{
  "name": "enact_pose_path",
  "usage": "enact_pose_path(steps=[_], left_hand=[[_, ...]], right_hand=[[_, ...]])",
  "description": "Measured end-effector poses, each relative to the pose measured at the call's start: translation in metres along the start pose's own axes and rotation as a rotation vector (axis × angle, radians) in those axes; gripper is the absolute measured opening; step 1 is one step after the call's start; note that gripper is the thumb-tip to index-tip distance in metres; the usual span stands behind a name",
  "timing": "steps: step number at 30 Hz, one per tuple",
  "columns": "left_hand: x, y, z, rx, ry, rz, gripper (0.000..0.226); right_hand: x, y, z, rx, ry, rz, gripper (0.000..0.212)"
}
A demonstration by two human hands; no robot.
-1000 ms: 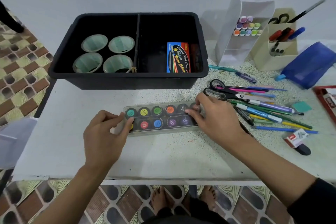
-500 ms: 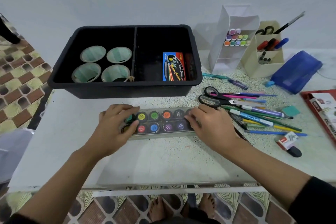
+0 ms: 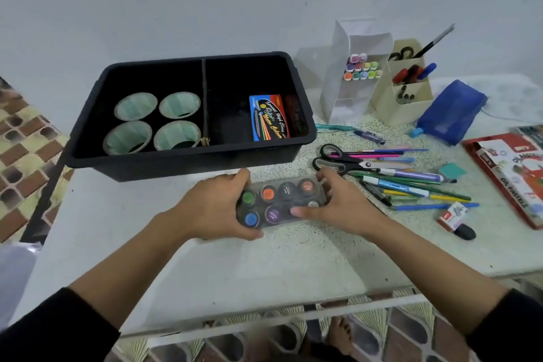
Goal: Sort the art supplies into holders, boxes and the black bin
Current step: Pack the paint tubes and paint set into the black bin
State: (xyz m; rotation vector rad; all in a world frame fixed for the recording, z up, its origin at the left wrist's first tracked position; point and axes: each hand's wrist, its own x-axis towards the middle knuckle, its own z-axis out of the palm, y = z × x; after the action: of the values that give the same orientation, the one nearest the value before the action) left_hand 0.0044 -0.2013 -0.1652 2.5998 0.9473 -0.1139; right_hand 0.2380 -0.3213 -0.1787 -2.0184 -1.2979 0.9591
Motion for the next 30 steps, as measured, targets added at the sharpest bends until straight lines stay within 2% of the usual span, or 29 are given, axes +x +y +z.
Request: enact_pose_path(steps=[4,10,15,17,19,21,24,27,30], left_hand=[[-0.001,0.012,-0.005,-0.014,0.076,0.007,0.078],[-0.009,0.033,-0.038,-0.352,0.118,0.097,0.080],[0.002,0.036,-0.077,-0.519,0.285,0.110,0.091],[0.015,0.034,-0.090,-0.623,0.345,0.067,0.087],[0.033,0.028,-0.101,-0.658,0.398,0.021,0.078],[0.054,0.018,-0.112,-0.651,0.439,-0.022,0.067],[0.086,0.000,-0.123,-0.575,0.422,-0.136,0.049],[0.106,-0.026,-0.128,-0.417,0.371,-0.273,0.030],[0.108,-0.058,-0.123,-0.177,0.400,-0.384,0.037]], right_hand=[[-0.009,-0.007,-0.006,0.296,0.041,-0.072,0.054],[-0.014,-0.044,-0.029,0.536,0.179,-0.227,0.042],[0.008,-0.090,-0.039,0.674,0.351,-0.281,0.051],[0.030,-0.106,-0.038,0.684,0.323,-0.278,0.057],[0.056,-0.119,-0.034,0.667,0.225,-0.237,0.057],[0.081,-0.131,-0.029,0.701,0.123,-0.206,0.046],[0.120,-0.143,-0.026,0.695,0.086,-0.202,0.023],[0.158,-0.143,-0.023,0.639,0.049,-0.138,0.025],[0.185,-0.140,-0.012,0.546,0.017,-0.071,0.022]])
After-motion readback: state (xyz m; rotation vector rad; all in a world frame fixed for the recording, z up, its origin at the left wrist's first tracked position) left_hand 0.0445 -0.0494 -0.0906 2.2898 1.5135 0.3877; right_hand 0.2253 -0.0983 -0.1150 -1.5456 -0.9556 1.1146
